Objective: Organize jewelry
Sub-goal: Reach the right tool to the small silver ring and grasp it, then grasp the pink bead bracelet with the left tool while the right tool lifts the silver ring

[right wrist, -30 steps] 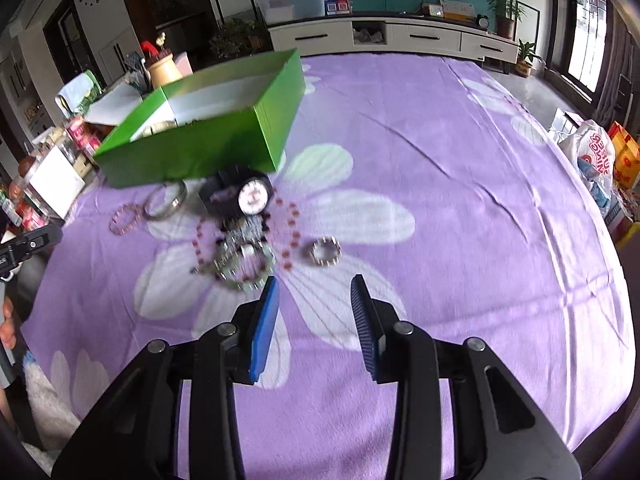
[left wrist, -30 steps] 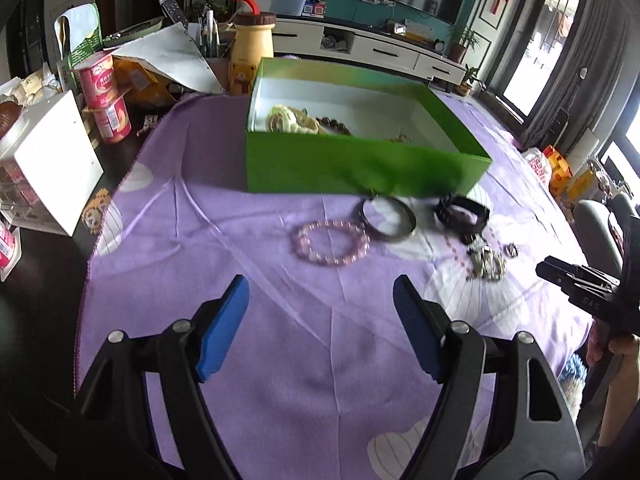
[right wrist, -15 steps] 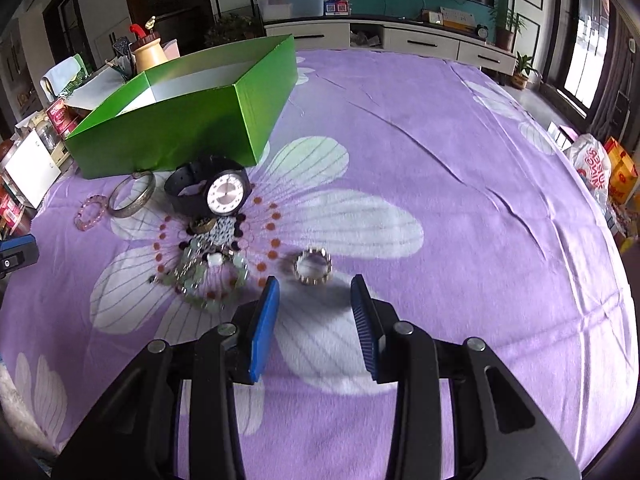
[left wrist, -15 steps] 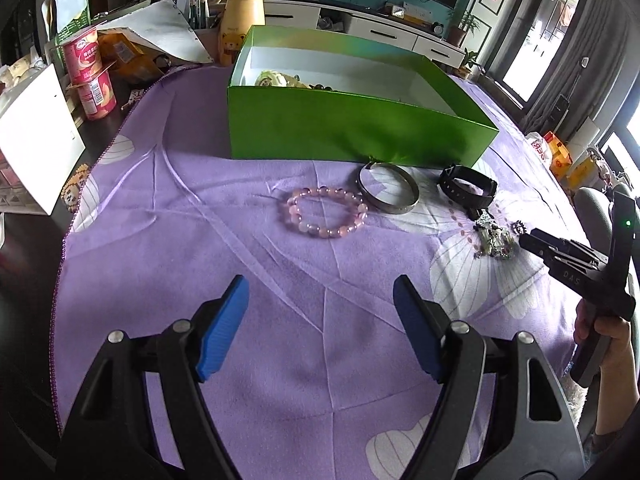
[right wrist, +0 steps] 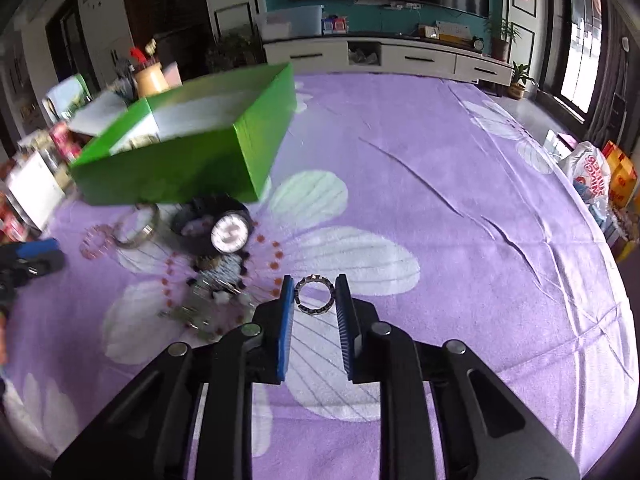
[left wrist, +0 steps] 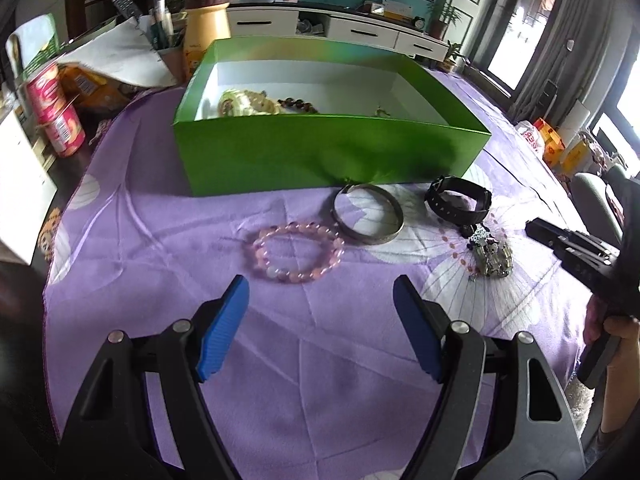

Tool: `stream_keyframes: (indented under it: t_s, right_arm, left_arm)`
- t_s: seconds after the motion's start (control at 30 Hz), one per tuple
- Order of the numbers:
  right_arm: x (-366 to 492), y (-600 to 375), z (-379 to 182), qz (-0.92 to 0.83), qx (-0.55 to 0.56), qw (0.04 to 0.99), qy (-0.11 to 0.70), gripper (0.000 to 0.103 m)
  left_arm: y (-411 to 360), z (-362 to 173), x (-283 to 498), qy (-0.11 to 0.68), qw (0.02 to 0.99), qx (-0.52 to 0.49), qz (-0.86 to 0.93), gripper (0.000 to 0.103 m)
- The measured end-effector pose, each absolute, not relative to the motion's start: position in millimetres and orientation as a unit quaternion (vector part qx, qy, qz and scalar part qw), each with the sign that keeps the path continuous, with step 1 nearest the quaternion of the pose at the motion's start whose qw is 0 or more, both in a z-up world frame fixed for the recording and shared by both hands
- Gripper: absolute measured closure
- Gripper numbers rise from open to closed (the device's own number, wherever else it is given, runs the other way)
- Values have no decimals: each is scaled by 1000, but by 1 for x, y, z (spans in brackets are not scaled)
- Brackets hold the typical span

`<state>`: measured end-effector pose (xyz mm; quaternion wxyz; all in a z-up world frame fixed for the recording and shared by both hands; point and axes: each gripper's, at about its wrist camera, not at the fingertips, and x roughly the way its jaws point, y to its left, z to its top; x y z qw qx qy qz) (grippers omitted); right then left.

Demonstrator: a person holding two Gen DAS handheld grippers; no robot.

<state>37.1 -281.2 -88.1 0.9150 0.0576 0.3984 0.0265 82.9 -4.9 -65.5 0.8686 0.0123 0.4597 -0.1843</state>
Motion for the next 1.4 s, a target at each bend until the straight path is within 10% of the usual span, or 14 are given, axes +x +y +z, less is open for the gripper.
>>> stream_keyframes:
  t_s: [0.67,1.4]
  right_arm:
    - [32,-268,-74,76,88,918,380,82]
    - [20,-253,-51,107,98,922,359,82]
  left_arm:
    - [-45,-91,113,479,840,121,-222,91]
    - [31,-28,98,442,841,-163,-267,96]
